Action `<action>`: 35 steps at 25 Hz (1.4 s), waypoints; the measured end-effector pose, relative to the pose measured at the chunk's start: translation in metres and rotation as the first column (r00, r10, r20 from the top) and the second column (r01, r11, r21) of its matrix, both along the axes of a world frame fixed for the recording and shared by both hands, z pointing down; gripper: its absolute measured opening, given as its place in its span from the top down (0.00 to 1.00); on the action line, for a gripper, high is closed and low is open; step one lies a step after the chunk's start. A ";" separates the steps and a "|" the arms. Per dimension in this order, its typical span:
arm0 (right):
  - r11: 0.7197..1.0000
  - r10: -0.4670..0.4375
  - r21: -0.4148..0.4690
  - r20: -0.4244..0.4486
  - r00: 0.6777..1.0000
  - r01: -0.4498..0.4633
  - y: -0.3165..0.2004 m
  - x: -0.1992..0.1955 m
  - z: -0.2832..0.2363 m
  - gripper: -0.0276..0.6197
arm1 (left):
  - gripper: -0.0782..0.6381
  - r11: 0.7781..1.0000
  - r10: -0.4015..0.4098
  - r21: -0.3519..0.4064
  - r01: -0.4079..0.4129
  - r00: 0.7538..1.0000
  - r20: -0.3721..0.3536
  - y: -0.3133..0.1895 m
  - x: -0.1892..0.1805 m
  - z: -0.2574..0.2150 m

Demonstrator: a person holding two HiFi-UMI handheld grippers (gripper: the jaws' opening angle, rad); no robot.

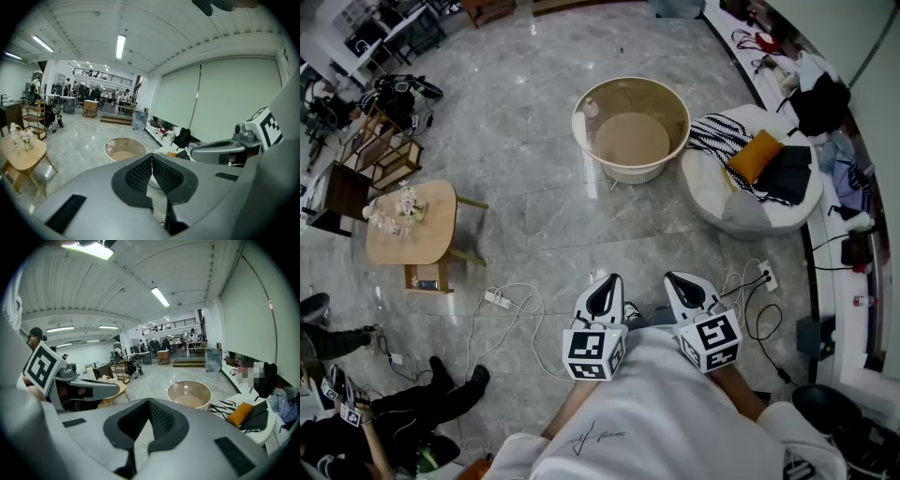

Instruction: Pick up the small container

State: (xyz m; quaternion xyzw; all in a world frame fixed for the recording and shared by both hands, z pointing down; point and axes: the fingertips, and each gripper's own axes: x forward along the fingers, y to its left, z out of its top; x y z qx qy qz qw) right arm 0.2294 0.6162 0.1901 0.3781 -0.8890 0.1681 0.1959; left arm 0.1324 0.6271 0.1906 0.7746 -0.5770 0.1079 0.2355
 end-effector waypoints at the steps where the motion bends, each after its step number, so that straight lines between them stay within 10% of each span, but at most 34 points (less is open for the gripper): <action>1: 1.000 0.004 0.004 0.003 1.000 -0.004 -0.003 0.001 0.000 0.93 | 0.87 1.000 -0.004 0.003 0.004 1.000 0.002 -0.001 -0.001 0.001; 35: 1.000 -0.006 0.024 0.006 1.000 0.006 -0.078 -0.045 -0.007 0.93 | 0.87 0.998 -0.061 -0.010 0.061 0.998 0.005 -0.063 -0.060 0.003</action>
